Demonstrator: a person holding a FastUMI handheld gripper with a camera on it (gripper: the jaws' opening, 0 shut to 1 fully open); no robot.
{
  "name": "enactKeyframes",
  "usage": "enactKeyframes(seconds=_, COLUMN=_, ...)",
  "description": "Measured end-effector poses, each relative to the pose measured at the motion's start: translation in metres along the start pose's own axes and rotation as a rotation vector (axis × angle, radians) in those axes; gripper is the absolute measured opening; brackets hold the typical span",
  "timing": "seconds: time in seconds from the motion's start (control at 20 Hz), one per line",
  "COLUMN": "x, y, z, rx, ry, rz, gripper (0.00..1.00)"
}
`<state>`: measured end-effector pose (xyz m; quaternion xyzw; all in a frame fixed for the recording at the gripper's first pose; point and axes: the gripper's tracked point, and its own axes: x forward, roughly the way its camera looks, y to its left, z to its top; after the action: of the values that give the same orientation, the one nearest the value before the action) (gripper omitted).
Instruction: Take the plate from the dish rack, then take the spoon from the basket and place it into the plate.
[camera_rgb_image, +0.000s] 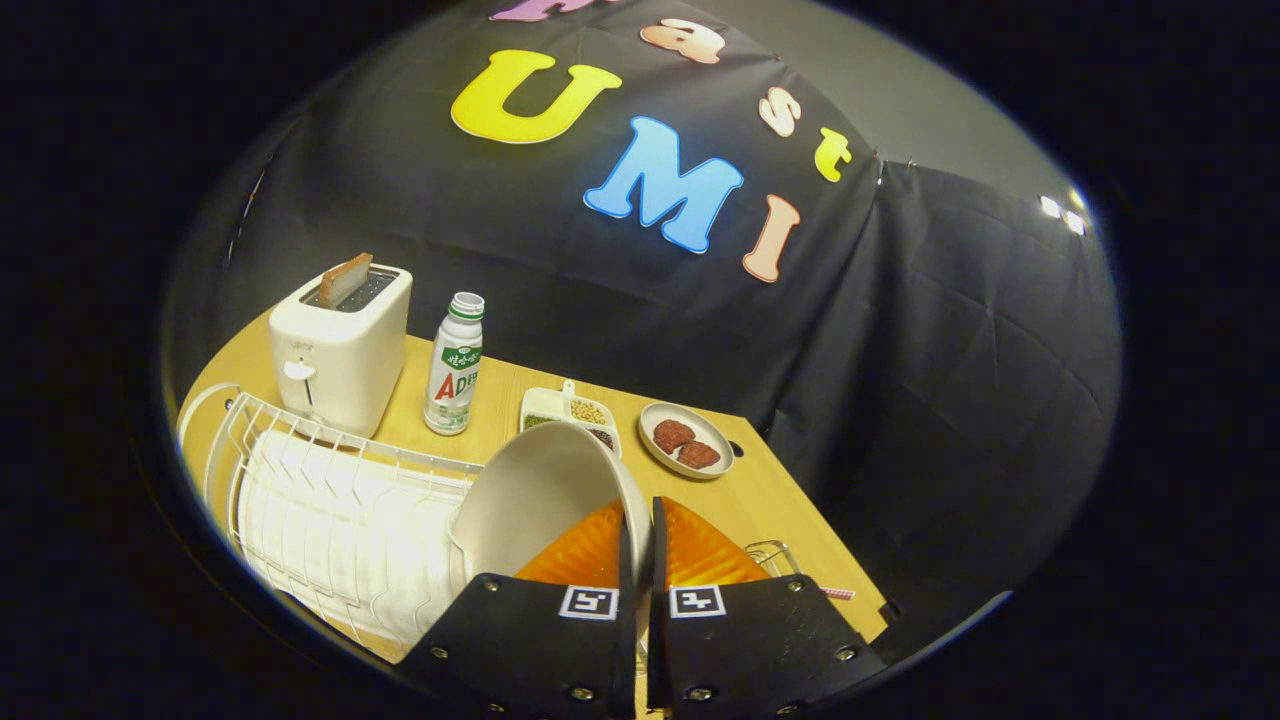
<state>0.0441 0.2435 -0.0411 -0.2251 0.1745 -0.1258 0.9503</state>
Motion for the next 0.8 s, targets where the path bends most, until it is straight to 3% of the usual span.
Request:
enactKeyframes(seconds=0.4, x=-0.025, y=0.007, z=0.032, rx=-0.232, ry=-0.107, rz=-0.079, gripper=0.05)
enactKeyframes(seconds=0.8, x=-0.067, y=-0.012, z=0.036, rx=-0.208, ry=-0.149, rz=-0.063, gripper=0.04)
